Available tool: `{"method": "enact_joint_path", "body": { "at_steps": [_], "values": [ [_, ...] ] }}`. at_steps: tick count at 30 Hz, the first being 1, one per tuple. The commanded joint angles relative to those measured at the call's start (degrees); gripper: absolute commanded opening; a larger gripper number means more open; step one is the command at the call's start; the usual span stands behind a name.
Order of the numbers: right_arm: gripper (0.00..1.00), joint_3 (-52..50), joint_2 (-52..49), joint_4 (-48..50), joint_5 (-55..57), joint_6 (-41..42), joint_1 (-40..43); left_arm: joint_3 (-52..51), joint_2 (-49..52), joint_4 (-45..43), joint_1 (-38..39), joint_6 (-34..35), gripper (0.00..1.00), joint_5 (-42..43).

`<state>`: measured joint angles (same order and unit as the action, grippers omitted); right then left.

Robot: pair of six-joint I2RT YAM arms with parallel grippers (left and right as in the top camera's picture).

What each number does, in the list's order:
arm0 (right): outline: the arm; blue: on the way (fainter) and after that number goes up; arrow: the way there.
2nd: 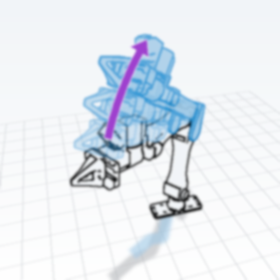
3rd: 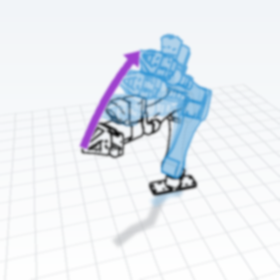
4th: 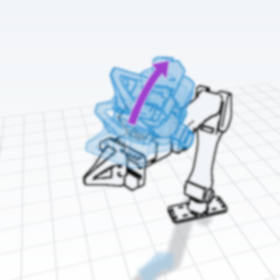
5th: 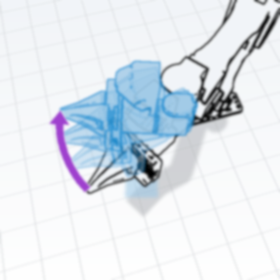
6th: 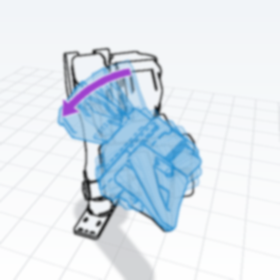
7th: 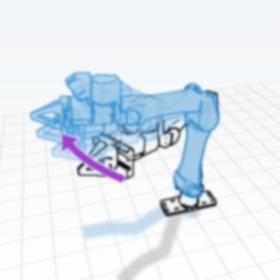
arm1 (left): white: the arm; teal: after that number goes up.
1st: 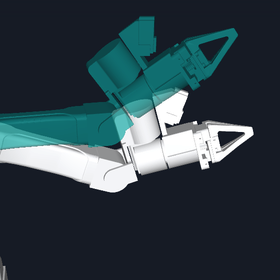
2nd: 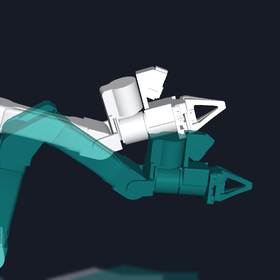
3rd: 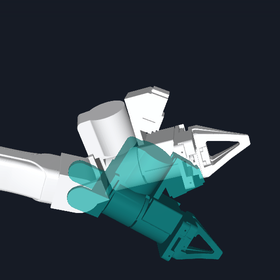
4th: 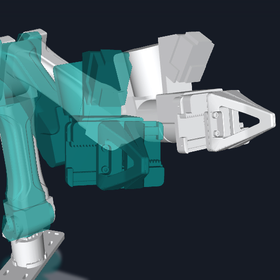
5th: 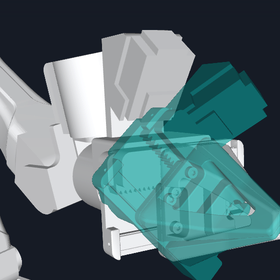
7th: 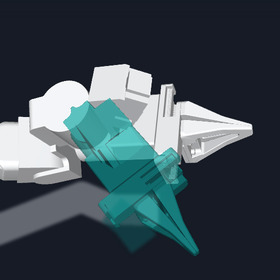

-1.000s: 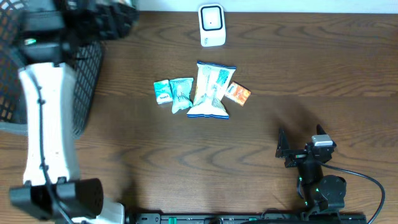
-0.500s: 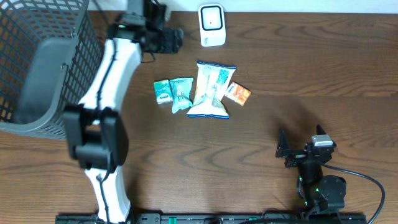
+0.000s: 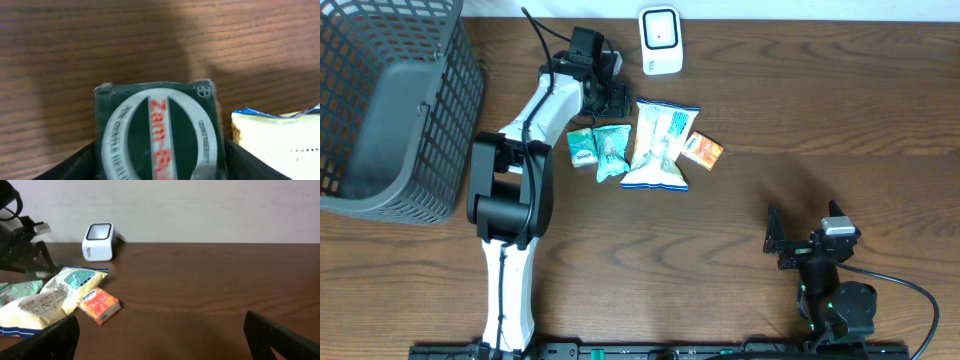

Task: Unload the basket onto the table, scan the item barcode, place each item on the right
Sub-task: 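Carry the tin to the table and release it above the green packets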

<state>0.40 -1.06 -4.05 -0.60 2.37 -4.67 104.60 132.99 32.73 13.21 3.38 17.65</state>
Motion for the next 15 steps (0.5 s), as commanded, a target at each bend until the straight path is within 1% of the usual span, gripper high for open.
{"method": "enact_joint_path", "body": {
  "at_steps": [1, 2, 3, 5, 6, 11, 13, 15],
  "values": [
    [0.99, -0.1, 0.2, -0.3, 0.0, 0.6, 0.3, 0.3, -2.1, 0.4, -0.3, 0.8, 0.80, -0.3],
    [0.99, -0.1, 0.2, -0.2, 0.0, 0.6, 0.3, 0.3, -2.9, 0.5, -0.3, 0.8, 0.85, -0.4],
    [0.99, -0.1, 0.2, -0.3, 0.0, 0.6, 0.3, 0.3, -3.7, 0.7, -0.3, 0.8, 0.91, -0.3],
    [0.99, -0.1, 0.2, -0.2, 0.0, 0.6, 0.3, 0.3, -5.6, 1.3, -0.4, 0.8, 1.00, -0.4],
    [0.99, -0.1, 0.2, -0.2, 0.0, 0.6, 0.3, 0.3, -6.6, 1.7, -0.4, 0.8, 0.98, -0.4],
    [0.99, -0.1, 0.2, -0.3, 0.0, 0.6, 0.3, 0.3, -15.3, 5.2, -1.0, 0.8, 0.98, -0.4],
    [0.99, -0.1, 0.2, -0.3, 0.0, 0.6, 0.3, 0.3, -19.4, 8.2, -1.3, 0.8, 0.98, -0.4],
    [0.99, -0.1, 0.2, -0.2, 0.0, 0.6, 0.3, 0.3, -24.4, 13.5, -1.9, 0.8, 0.98, -0.4]
  ]
}}
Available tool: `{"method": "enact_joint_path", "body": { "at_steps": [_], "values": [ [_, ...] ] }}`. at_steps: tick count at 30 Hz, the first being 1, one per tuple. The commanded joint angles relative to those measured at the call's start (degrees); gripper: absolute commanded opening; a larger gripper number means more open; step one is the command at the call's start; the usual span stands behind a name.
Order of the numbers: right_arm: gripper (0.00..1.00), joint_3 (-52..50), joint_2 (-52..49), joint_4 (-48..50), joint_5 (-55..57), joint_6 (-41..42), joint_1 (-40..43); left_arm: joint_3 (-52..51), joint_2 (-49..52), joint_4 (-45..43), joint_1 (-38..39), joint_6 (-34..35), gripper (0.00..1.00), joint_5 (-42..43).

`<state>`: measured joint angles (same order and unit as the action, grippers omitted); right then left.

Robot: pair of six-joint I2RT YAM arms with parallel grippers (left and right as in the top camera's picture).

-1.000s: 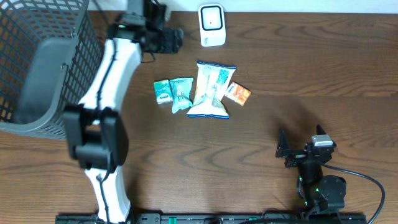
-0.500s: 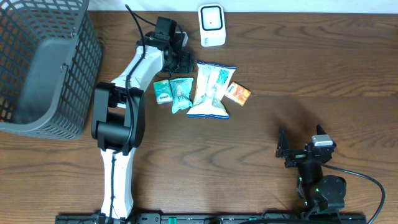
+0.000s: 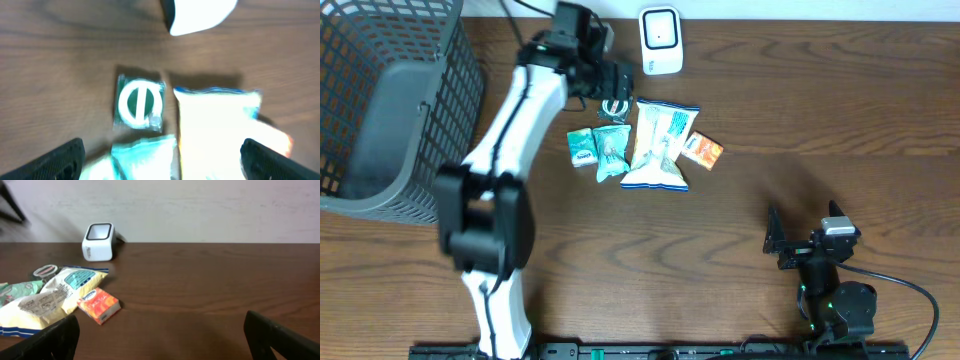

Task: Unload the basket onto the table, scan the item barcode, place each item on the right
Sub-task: 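Carry the tin to the table and release it above the green packets, then withdraw the left gripper back beside the basket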

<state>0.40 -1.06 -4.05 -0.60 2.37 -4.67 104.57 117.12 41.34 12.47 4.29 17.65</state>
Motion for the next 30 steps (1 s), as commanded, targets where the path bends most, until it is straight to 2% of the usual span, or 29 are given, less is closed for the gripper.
{"method": "enact_joint_path", "body": {
  "at_steps": [1, 8, 14, 17, 26, 30],
  "values": [
    [0.99, -0.1, 0.2, -0.2, 0.0, 0.6, 0.3, 0.3, -11.1, 7.9, -1.5, -0.1, 0.98, -0.4],
    [0.99, -0.1, 0.2, -0.3, 0.0, 0.6, 0.3, 0.3, -25.4, 26.6, -4.2, -0.1, 0.98, -0.4],
    [0.99, -0.1, 0.2, -0.2, 0.0, 0.6, 0.3, 0.3, -33.9, 36.0, -5.2, -0.1, 0.98, -1.1],
    [0.99, -0.1, 0.2, -0.2, 0.0, 0.6, 0.3, 0.3, -37.4, 40.9, -5.2, -0.1, 0.98, -4.2],
    [0.99, -0.1, 0.2, -0.3, 0.0, 0.6, 0.3, -0.1, -46.6, 48.4, -5.2, 4.3, 0.98, -5.9],
    [0.99, -0.1, 0.2, -0.2, 0.0, 0.6, 0.3, -1.7, -52.3, 49.2, -5.2, 9.0, 0.97, -9.6]
  ]
}}
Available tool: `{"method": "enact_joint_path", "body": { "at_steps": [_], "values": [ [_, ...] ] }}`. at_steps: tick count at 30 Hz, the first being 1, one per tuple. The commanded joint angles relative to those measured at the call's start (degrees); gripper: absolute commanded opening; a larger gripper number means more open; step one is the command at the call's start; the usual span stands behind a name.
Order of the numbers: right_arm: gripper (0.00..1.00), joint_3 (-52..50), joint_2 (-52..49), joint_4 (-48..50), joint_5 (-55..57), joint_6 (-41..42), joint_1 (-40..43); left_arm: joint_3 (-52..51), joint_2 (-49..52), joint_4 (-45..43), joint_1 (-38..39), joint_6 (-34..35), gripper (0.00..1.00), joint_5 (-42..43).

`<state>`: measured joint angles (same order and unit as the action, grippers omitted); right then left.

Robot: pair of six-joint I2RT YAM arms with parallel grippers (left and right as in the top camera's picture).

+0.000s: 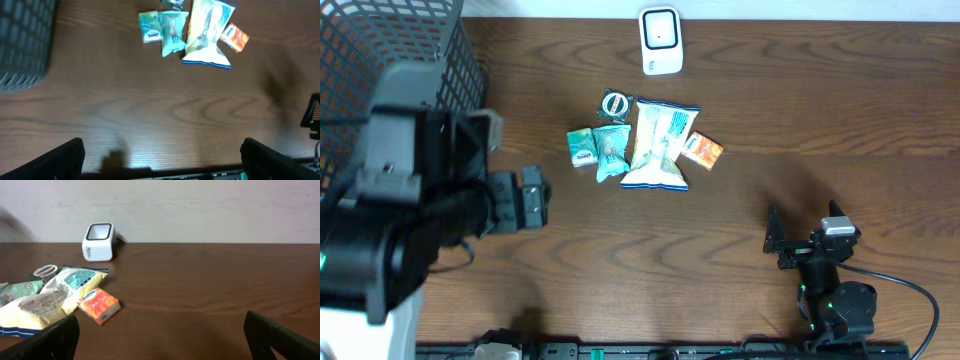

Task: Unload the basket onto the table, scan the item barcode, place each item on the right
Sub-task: 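Withdraw the left gripper back beside the basket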

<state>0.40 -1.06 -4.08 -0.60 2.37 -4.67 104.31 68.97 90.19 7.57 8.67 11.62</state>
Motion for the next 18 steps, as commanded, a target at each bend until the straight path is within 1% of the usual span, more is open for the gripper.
{"method": "enact_joint_path", "body": {
  "at_steps": [1, 7, 12, 14, 16, 18],
  "values": [
    [0.99, -0.1, 0.2, -0.2, 0.0, 0.6, 0.3, -1.8, -5.4, 0.3, -0.3, 6.0, 0.98, -4.2],
    [0.99, -0.1, 0.2, -0.2, 0.0, 0.6, 0.3, -2.1, -10.6, 0.2, -0.3, 10.2, 0.98, -6.4],
    [0.99, -0.1, 0.2, -0.2, 0.0, 0.6, 0.3, -2.1, -13.7, 0.2, -0.3, 17.1, 0.98, -12.9],
    [0.99, -0.1, 0.2, -0.2, 0.0, 0.6, 0.3, -2.1, -14.1, -0.5, -0.3, 19.5, 0.97, -14.1],
    [0.99, -0.1, 0.2, -0.2, 0.0, 0.6, 0.3, -2.1, -14.1, -1.3, -0.3, 19.7, 0.98, -14.6],
    [0.99, -0.1, 0.2, -0.2, 0.0, 0.6, 0.3, -2.6, -13.9, -2.1, -0.3, 19.9, 0.97, -17.3]
  ]
}}
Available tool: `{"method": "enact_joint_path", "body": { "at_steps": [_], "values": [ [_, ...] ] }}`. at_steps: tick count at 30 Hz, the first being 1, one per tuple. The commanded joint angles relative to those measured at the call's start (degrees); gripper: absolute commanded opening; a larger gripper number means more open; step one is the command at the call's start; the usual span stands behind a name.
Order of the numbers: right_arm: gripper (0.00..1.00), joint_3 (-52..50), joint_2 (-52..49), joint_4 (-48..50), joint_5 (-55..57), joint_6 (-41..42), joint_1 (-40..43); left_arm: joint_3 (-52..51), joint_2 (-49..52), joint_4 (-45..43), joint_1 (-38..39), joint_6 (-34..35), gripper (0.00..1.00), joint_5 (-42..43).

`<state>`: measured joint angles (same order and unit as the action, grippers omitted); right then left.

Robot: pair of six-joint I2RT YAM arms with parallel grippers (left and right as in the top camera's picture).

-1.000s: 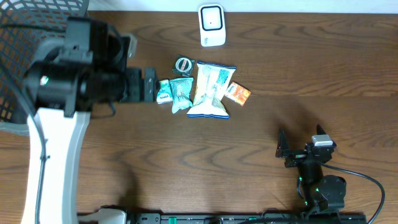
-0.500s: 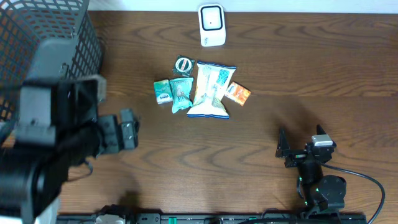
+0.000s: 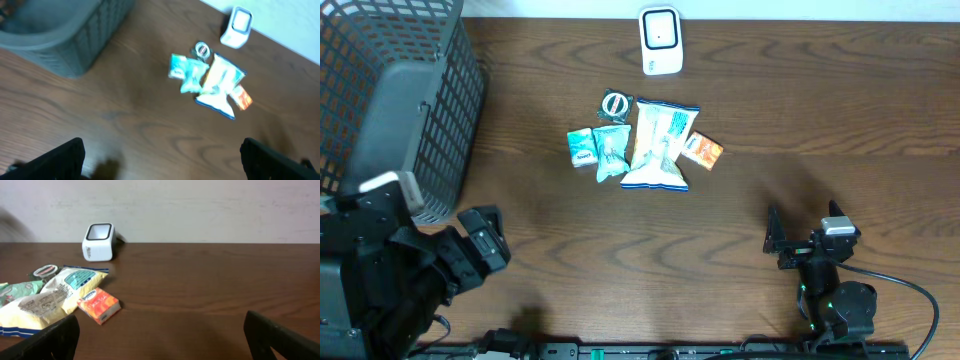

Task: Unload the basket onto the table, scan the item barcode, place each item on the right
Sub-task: 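Withdraw the left gripper back beside the basket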

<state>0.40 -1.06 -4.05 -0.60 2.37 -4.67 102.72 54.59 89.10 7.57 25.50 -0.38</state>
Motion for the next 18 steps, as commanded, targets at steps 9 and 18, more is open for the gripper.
{"method": "enact_joint_path", "body": {
  "at_steps": [9, 18],
  "values": [
    [0.99, -0.1, 0.2, -0.2, 0.0, 0.6, 0.3, -5.0, 1.8, -8.5, -0.3, 13.0, 0.97, -17.4],
    [0.99, -0.1, 0.2, -0.3, 0.0, 0.6, 0.3, -5.0, 11.4, -12.4, -0.3, 12.9, 0.98, -17.3]
  ]
}}
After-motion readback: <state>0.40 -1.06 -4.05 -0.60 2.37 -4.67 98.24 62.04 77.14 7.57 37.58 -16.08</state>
